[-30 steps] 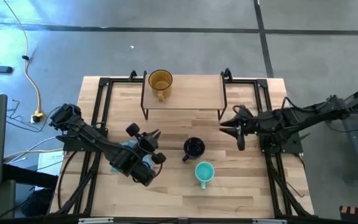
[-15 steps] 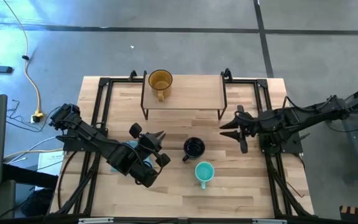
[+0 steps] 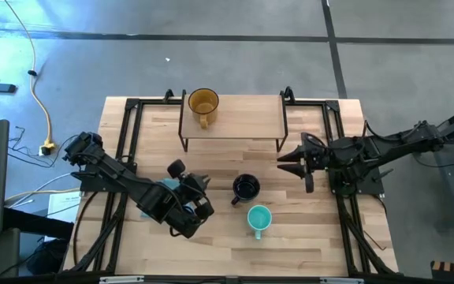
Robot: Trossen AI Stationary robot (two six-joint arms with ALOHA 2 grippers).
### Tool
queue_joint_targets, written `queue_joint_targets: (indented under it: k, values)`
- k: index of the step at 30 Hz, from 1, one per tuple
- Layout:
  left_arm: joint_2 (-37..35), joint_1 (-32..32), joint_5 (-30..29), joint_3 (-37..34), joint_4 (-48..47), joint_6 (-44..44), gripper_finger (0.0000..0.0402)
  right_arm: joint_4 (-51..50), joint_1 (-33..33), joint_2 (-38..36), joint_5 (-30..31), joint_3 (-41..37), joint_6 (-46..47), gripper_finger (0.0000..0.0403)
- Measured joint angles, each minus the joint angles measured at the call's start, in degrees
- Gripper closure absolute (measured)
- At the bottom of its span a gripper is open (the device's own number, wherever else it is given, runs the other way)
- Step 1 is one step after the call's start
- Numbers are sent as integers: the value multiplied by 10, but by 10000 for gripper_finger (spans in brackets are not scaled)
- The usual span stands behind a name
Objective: Stack small to large cups/mugs on shelf
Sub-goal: Put the black cup on the shelf
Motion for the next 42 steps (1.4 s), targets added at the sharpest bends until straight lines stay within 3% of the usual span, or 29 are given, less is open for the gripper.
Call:
queue_joint_targets:
  k: [6, 21, 31, 38, 42]
  values:
    - [0, -4, 51, -65, 79, 1, 364, 0, 0, 4, 2, 0, 17, 307]
    - [0, -12, 134, -208, 414, 24, 364, 0, 0, 54, -32, 0, 14, 307]
    - [0, -11, 138, -210, 448, 18, 364, -5, 0, 55, -65, 0, 21, 307]
    - [0, -11, 137, -210, 447, -20, 364, -103, -1, 69, 8, 0, 141, 307]
    - [-5, -18, 133, -210, 444, -25, 364, -111, -15, 102, -4, 0, 169, 307]
